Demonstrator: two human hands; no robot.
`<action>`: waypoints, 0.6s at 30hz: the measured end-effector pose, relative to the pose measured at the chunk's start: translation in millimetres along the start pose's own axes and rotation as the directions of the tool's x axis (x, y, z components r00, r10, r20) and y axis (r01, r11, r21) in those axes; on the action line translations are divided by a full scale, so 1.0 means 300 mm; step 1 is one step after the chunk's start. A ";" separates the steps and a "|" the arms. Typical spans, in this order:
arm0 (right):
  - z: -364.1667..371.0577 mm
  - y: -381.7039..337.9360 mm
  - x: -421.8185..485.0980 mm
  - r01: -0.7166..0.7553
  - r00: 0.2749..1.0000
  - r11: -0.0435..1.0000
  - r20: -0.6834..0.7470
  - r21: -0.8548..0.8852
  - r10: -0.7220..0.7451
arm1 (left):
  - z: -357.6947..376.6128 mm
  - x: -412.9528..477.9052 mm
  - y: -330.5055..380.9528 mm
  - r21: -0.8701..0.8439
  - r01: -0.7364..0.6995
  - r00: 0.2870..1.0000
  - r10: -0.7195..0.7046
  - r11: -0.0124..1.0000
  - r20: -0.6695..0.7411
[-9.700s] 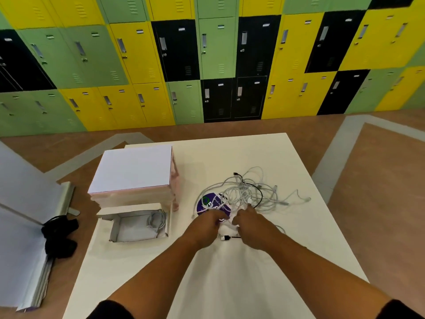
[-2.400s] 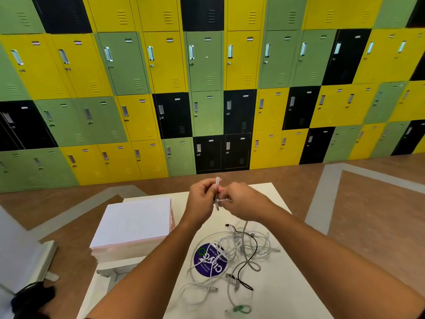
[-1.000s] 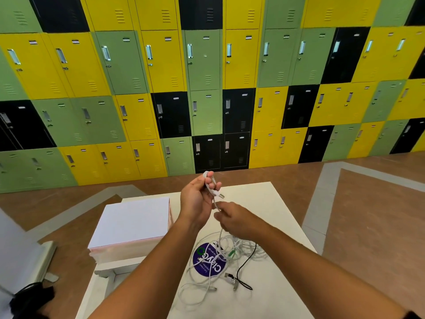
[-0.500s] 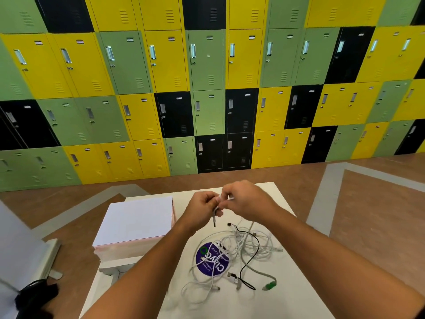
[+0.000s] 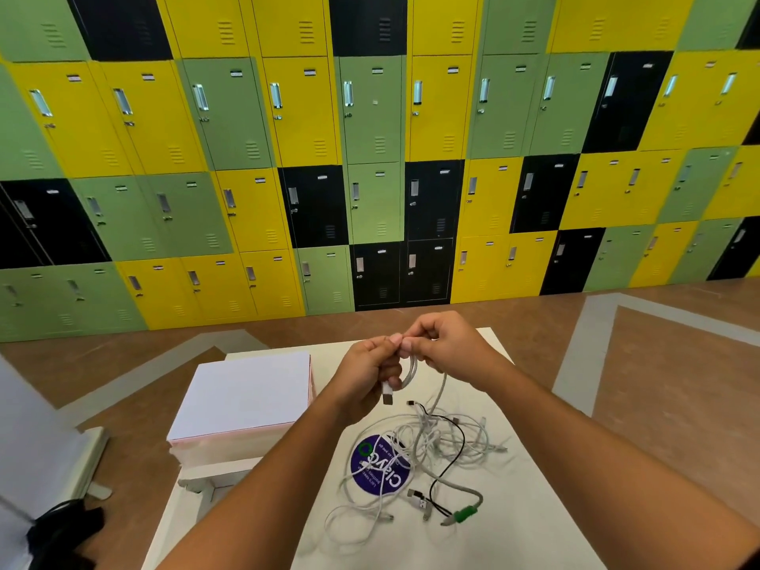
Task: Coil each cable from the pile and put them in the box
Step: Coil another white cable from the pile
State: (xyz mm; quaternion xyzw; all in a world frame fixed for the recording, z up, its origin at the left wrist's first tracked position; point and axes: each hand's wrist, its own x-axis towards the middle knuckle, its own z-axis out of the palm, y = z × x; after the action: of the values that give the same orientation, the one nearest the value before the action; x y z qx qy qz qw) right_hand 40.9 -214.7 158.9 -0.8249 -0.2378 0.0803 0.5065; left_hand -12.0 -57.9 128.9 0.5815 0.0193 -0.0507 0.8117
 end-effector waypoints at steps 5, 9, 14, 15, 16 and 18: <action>-0.009 -0.003 -0.011 -0.025 1.000 0.996 -0.015 0.091 0.026 | 0.008 0.003 0.000 -0.061 0.018 0.999 -0.021 0.998 -0.037; -0.001 0.012 -0.019 -0.029 0.999 0.988 -0.013 0.150 0.031 | 0.008 0.002 0.002 -0.061 0.001 0.999 -0.004 0.998 -0.050; 0.018 0.021 -0.032 -0.049 0.999 0.961 0.032 0.272 0.042 | 0.023 0.003 -0.002 -0.152 0.033 0.994 -0.048 0.988 -0.097; 0.020 0.027 -0.034 -0.060 0.998 0.959 0.041 0.275 0.051 | 0.024 0.004 -0.003 -0.144 0.026 0.994 -0.041 0.989 -0.098; 0.023 0.034 -0.037 -0.070 0.997 0.959 0.049 0.274 0.059 | 0.022 0.005 -0.005 -0.130 0.013 0.995 -0.026 0.991 -0.100; 0.033 0.050 -0.042 -0.091 0.995 0.958 0.060 0.273 0.078 | 0.016 0.009 -0.007 -0.091 -0.012 0.993 0.002 0.996 -0.116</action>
State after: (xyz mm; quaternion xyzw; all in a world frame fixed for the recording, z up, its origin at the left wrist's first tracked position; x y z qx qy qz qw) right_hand 30.9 -218.4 139.7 -0.7536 -0.2012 0.1542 0.6065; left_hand -9.5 -63.2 128.3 0.5459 0.0667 -0.0131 0.8351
